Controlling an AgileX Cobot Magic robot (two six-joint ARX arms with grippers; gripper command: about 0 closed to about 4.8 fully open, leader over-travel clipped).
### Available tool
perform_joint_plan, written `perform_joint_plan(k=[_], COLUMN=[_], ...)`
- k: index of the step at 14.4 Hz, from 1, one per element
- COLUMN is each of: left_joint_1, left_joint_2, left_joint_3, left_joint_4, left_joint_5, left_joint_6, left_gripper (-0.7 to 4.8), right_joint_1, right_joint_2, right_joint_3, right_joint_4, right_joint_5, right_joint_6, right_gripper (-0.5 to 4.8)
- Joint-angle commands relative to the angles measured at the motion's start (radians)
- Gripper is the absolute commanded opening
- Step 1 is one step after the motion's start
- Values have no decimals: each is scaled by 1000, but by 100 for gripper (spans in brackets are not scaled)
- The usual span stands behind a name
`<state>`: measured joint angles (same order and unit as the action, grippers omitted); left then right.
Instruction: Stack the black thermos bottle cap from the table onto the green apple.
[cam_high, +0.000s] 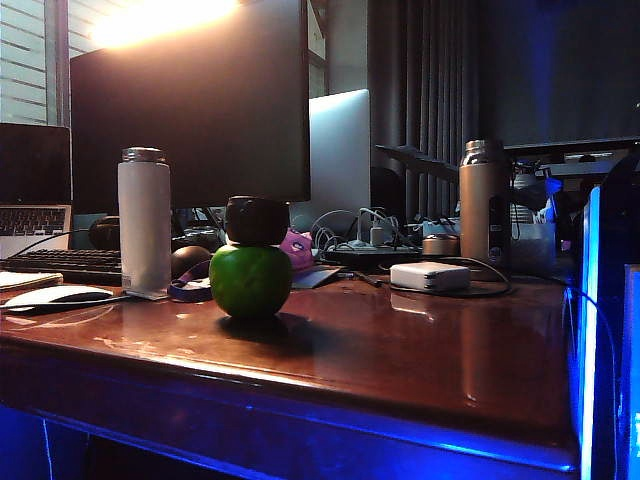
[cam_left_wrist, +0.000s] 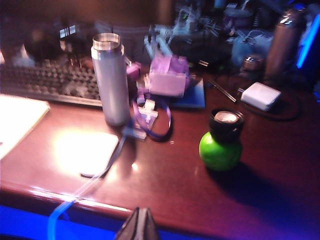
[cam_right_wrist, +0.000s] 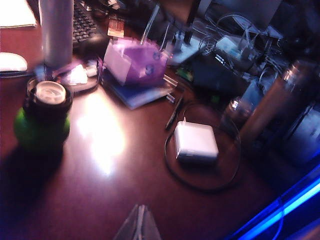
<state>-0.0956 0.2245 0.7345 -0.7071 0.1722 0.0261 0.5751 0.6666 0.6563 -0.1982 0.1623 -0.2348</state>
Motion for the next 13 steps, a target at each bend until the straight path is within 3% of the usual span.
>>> perform_joint_plan(k=[1, 6, 13], left_joint_1=[0, 0, 0], left_joint_2=[-1, 0, 0], left_joint_3=[-146, -358, -490], left_joint_4=[139, 283, 359], left_joint_5=[-5, -13, -19], left_joint_6=[-72, -87, -112], left_gripper=[-4, -4, -4], right_joint_1=[1, 1, 0], right_joint_2=[-108, -272, -311], right_joint_3=[-193, -432, -547], right_joint_4=[143, 158, 150], right_joint_5=[69, 175, 176], right_joint_6=[77, 166, 233], right_gripper=[-5, -5, -5])
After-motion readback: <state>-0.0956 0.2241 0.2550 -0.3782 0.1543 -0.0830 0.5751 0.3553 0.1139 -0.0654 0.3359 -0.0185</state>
